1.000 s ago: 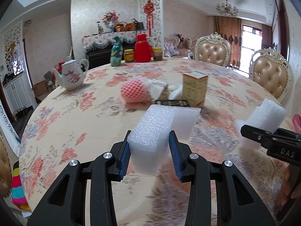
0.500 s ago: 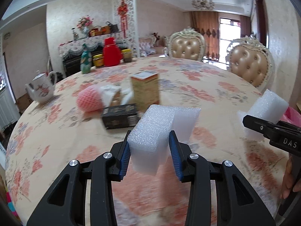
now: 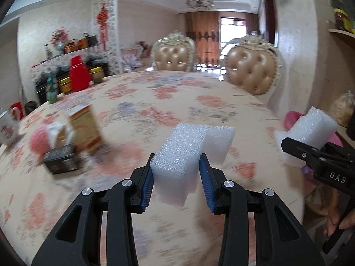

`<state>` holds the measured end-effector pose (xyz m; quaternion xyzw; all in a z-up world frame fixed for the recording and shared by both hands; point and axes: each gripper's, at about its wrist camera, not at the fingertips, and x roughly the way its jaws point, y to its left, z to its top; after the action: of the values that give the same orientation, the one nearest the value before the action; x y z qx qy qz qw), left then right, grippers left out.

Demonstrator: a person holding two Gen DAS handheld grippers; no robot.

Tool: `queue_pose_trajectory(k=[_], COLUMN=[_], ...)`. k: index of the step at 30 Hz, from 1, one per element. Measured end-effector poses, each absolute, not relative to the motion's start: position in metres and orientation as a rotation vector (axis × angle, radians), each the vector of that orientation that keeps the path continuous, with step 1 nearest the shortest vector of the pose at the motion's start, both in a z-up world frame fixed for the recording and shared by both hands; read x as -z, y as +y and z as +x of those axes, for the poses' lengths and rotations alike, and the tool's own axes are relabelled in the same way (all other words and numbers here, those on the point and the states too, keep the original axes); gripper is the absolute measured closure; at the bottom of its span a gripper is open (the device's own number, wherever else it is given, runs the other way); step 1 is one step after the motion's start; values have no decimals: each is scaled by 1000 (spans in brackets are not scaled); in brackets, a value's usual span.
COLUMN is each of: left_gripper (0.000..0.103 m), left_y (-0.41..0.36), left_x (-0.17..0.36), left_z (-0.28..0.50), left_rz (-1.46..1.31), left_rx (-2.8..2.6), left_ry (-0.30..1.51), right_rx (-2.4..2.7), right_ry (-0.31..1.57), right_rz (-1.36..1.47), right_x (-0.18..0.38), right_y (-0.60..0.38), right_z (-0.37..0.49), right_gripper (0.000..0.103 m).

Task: Collect trash
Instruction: 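Carry both white foam blocks in both tools over the wastebasket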

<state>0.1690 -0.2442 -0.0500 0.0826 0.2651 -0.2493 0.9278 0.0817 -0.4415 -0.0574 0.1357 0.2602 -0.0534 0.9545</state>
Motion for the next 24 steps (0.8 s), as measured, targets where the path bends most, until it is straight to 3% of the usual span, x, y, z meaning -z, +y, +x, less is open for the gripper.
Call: queue_pose_trajectory(k=[24], left_gripper=[66], left_y=[-448], left_x=[43], left_z=[131], left_rz=[202], left_rx=[951], left_ry=[503], right_rx=[511], right_ry=[445], right_rz=[318], right_x=[60], right_y=[-614], right_z=[-25], right_gripper=[47])
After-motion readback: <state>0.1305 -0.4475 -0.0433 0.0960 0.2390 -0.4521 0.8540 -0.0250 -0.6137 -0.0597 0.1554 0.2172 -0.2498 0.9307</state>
